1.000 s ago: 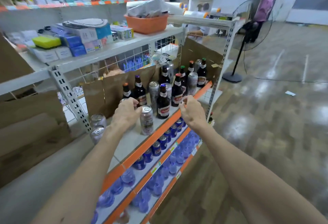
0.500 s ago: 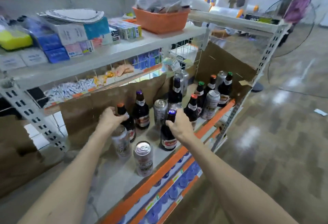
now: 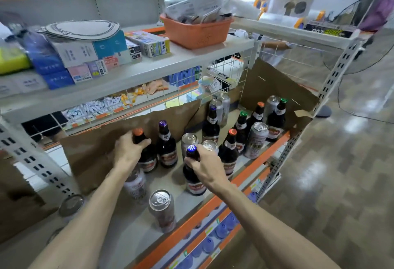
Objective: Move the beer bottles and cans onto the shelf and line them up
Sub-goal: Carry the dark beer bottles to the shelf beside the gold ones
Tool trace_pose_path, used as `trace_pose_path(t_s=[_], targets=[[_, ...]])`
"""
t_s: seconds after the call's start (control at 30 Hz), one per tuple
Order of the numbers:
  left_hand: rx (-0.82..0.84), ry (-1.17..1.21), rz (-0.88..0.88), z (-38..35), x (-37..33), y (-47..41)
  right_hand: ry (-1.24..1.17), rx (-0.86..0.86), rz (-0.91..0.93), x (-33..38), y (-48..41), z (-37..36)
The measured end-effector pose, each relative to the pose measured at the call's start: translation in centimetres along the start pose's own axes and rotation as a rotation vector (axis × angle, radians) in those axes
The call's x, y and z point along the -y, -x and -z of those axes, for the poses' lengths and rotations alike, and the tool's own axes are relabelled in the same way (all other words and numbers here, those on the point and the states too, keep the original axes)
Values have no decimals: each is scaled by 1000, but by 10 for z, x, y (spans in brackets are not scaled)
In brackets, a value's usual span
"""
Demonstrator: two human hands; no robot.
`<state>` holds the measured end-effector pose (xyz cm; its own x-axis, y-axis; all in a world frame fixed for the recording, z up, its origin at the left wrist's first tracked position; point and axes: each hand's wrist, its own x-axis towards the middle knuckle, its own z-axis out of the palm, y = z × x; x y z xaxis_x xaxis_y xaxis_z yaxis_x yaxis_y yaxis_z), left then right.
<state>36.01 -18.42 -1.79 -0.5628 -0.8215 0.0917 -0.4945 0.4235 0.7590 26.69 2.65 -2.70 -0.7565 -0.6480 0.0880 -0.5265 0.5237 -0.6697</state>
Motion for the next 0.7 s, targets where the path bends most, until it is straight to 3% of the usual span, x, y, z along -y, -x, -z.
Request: trace_pose_path(t_s=[0.17, 0.33, 0.53, 0.7], targets=[[-123, -8, -149, 55, -60, 14, -10, -108, 112, 66, -11, 35], [-228, 68, -163, 120, -87, 45, -21, -199, 260, 152, -14, 57], [-421, 103, -107, 200, -61, 96, -202, -236, 372, 224, 21, 43], [-583, 16, -8, 279, -10, 140, -229, -137, 420, 273, 55, -7]])
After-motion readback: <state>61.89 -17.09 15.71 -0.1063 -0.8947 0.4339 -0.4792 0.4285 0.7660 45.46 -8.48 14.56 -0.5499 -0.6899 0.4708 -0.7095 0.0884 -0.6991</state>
